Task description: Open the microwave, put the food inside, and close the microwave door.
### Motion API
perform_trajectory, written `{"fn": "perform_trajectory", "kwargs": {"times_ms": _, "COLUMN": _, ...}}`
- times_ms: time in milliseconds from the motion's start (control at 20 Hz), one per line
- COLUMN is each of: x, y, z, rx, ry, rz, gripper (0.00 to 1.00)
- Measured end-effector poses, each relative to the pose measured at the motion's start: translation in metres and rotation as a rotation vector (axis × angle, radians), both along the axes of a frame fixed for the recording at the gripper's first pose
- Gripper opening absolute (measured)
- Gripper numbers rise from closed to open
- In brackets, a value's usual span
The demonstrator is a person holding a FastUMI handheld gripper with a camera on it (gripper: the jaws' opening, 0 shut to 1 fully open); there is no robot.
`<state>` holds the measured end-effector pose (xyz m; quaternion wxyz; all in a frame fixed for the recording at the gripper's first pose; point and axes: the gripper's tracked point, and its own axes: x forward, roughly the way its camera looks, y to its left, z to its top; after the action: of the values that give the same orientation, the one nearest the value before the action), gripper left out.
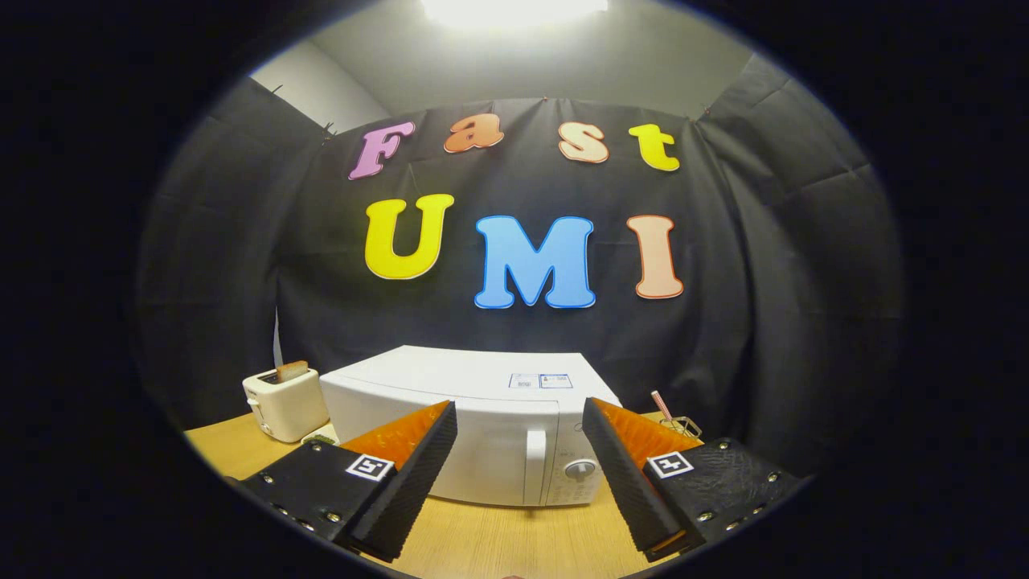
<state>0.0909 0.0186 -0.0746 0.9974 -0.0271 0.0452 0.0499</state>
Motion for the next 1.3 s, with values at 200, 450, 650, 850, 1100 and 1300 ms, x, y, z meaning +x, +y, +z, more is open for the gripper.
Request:
{"fn": "perform_trajectory", "kwargs": {"times_ms": 200, "x": 0.024, "y": -0.001, "z": -0.024, "rx": -0.008, "ry": 0.035, "rz": -0.001, "gripper": 0.99}}
{"fn": "perform_trajectory", "kwargs": {"times_ms": 450, "x": 0.051, "y": -0.007, "z": -0.070, "rx": -0.027, "ry": 0.121, "rz": -0.004, "gripper": 0.99}}
{"fn": "perform_trajectory", "kwargs": {"times_ms": 650, "x": 0.062, "y": -0.011, "z": -0.100, "rx": -0.034, "ry": 0.170, "rz": -0.009, "gripper": 0.99}}
{"fn": "perform_trajectory", "kwargs": {"times_ms": 850, "x": 0.071, "y": -0.010, "z": -0.125, "rx": -0.046, "ry": 0.221, "rz": 0.000, "gripper": 0.99}}
{"fn": "perform_trajectory", "kwargs": {"times_ms": 1100, "x": 0.079, "y": -0.013, "z": -0.152, "rx": -0.024, "ry": 0.288, "rz": -0.010, "gripper": 0.92}}
{"fn": "perform_trajectory", "kwargs": {"times_ms": 1300, "x": 0.084, "y": -0.015, "z": -0.170, "rx": 0.045, "ry": 0.358, "rz": -0.029, "gripper": 0.80}}
